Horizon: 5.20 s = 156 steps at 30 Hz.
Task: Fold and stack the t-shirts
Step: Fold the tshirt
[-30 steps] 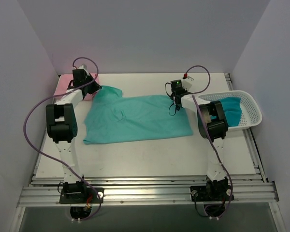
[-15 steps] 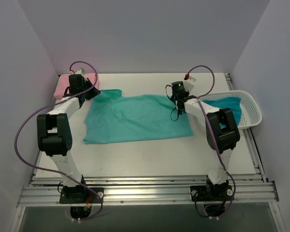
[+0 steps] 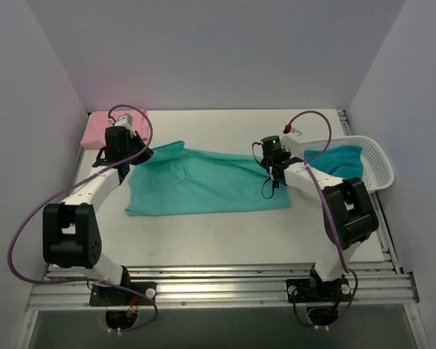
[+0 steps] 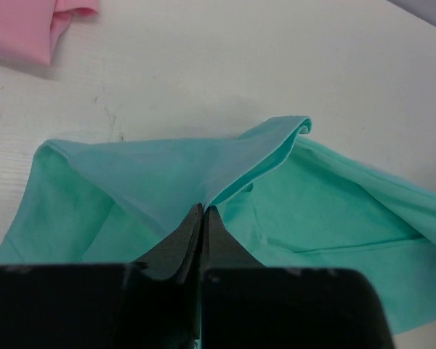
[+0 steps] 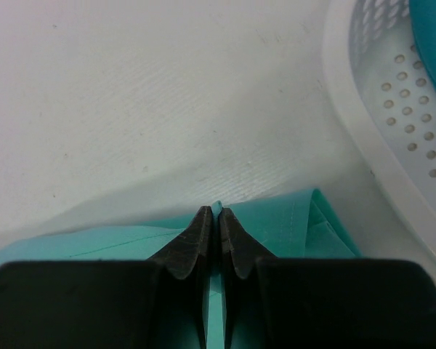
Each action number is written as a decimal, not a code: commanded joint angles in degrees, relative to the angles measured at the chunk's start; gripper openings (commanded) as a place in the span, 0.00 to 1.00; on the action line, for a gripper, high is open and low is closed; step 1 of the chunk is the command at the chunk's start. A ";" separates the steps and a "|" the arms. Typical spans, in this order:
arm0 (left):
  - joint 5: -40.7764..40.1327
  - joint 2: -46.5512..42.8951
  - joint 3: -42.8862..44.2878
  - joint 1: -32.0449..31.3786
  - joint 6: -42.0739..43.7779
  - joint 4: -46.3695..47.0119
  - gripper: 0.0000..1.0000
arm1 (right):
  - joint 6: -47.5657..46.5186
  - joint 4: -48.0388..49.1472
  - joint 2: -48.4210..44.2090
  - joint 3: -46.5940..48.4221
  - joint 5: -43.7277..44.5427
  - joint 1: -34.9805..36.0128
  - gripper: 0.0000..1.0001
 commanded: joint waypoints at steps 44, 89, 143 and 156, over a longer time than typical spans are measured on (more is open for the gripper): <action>-19.99 -45.08 -22.51 -11.13 -7.80 -20.11 0.94 | 16.56 -14.67 -18.57 -17.03 18.90 8.74 0.98; -18.92 -28.03 -24.79 -13.06 -9.47 -1.38 0.95 | 18.67 -12.39 -12.69 -22.21 19.69 8.56 0.74; -18.67 -24.95 -26.46 -13.24 -9.12 3.27 0.96 | 7.59 -4.92 6.20 3.63 22.95 -4.18 0.09; -20.24 -28.46 -29.36 -18.68 -11.32 2.58 0.97 | 11.10 -7.98 13.07 7.50 14.43 -9.19 0.34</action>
